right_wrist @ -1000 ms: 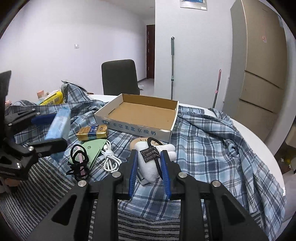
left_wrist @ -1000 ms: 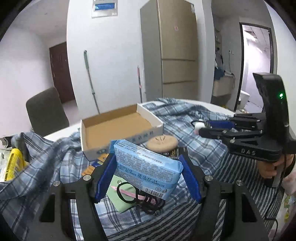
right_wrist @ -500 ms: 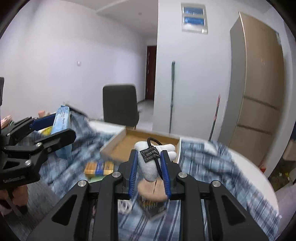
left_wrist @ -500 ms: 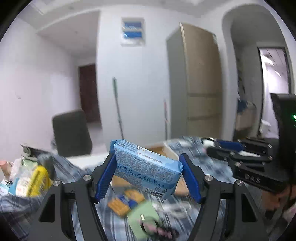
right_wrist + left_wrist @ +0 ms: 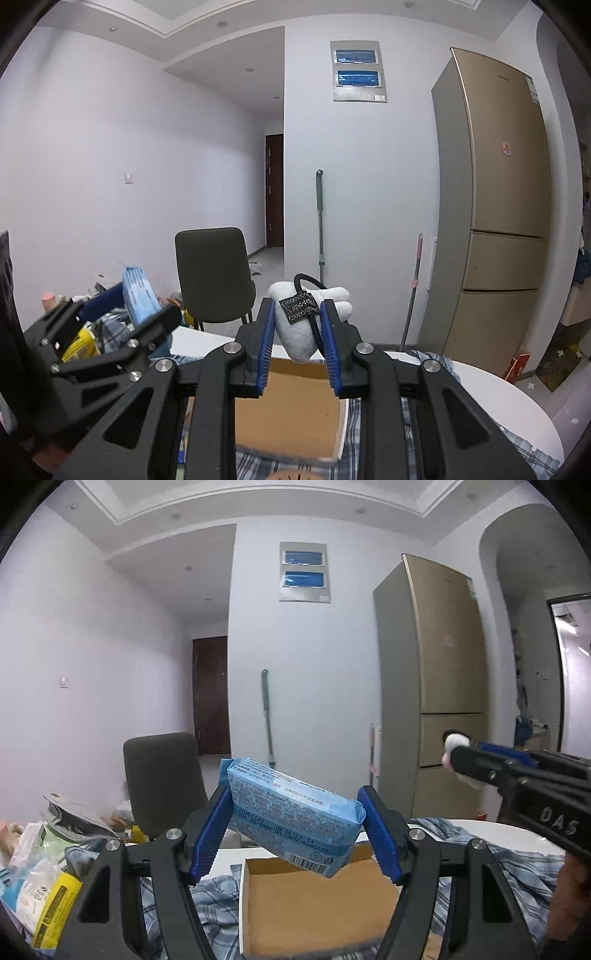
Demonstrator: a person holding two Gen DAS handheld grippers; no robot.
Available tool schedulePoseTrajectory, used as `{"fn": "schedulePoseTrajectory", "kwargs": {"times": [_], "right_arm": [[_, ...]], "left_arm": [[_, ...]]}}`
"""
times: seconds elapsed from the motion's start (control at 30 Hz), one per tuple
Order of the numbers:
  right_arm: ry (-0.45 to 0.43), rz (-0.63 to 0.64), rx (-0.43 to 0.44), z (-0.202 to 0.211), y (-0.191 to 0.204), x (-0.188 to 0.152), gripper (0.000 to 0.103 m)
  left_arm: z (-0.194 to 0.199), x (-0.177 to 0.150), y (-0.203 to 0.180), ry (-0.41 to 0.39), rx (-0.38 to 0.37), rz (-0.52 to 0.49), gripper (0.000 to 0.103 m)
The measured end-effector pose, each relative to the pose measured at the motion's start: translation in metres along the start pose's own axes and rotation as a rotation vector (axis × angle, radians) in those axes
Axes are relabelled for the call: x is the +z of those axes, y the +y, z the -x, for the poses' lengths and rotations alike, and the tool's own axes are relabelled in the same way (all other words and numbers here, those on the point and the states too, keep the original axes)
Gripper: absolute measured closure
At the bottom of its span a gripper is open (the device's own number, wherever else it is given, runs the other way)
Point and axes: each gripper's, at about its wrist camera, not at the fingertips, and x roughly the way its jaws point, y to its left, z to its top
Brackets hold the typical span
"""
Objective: Organize soft objects
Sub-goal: 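Carry both items into the cardboard box and open both grippers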
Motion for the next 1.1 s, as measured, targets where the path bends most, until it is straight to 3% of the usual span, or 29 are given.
{"fn": "schedulePoseTrajectory", "kwargs": {"times": [0.2, 0.3, 0.37, 0.63, 0.87, 0.9, 1.0, 1.1], "right_arm": [[0.065, -0.021, -0.009, -0.039, -0.004, -0.010, 0.079], [0.172, -0.031, 0.031, -0.064, -0.009, -0.024, 0.079], [0.260, -0.047, 0.051, -0.083, -0.013, -0.037, 0.079], [0.422, 0.001, 0.075, -0.122, -0.007, -0.088, 0.079], [0.531, -0.024, 0.124, -0.146, -0.008, -0.111, 0.079], [0.538, -0.029, 0.126, -0.148, -0.009, -0.112, 0.075], [0.553, -0.034, 0.117, -0.150, -0.011, -0.113, 0.033], [0.518, -0.029, 0.108, -0.144, -0.013, -0.109, 0.033]], "left_arm": [[-0.048, -0.014, 0.008, 0.076, 0.010, 0.030, 0.031], [-0.061, -0.023, 0.008, 0.102, 0.033, 0.019, 0.031], [-0.077, -0.030, 0.012, 0.169, 0.029, 0.029, 0.031], [-0.125, -0.068, 0.027, 0.448, 0.015, 0.060, 0.031], [-0.141, -0.094, 0.030, 0.572, -0.015, 0.095, 0.031], [-0.141, -0.096, 0.032, 0.578, -0.017, 0.091, 0.030], [-0.139, -0.097, 0.028, 0.566, -0.003, 0.081, 0.012], [-0.133, -0.090, 0.028, 0.538, 0.013, 0.080, 0.011]]}}
